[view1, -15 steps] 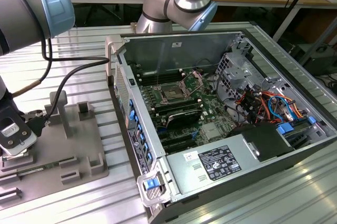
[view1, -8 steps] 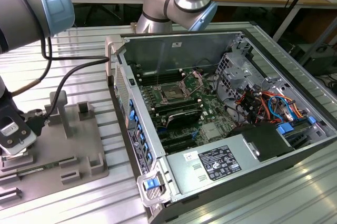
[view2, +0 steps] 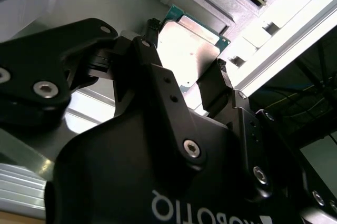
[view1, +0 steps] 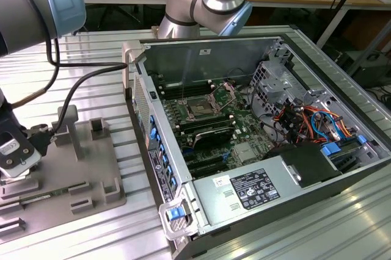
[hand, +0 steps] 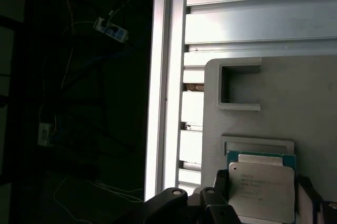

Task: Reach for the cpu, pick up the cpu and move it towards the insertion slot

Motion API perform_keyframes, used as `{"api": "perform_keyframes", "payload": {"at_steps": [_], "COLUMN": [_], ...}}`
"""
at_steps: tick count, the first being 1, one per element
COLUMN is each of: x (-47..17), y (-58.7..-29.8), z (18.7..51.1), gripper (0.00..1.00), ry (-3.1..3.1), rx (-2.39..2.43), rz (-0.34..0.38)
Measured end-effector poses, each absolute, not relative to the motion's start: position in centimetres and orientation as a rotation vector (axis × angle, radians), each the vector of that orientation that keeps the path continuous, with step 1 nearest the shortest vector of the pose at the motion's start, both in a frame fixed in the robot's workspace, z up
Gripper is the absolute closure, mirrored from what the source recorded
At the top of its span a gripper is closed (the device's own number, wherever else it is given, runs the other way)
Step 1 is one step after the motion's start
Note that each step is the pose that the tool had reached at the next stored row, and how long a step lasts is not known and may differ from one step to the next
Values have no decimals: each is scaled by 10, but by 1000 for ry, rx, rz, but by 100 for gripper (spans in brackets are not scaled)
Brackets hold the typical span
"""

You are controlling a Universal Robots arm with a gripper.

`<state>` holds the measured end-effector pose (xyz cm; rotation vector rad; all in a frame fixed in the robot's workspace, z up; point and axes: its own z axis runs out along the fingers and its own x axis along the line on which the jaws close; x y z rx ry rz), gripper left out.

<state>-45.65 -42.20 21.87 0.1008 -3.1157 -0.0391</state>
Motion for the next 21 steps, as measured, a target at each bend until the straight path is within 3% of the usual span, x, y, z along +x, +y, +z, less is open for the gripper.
{"api": "perform_keyframes", "payload": {"at_steps": [21], "x": [-456], "y": [-422], "z": [229], "gripper": [45], "ry": [-3116], "rx": [101], "rz": [-39]}}
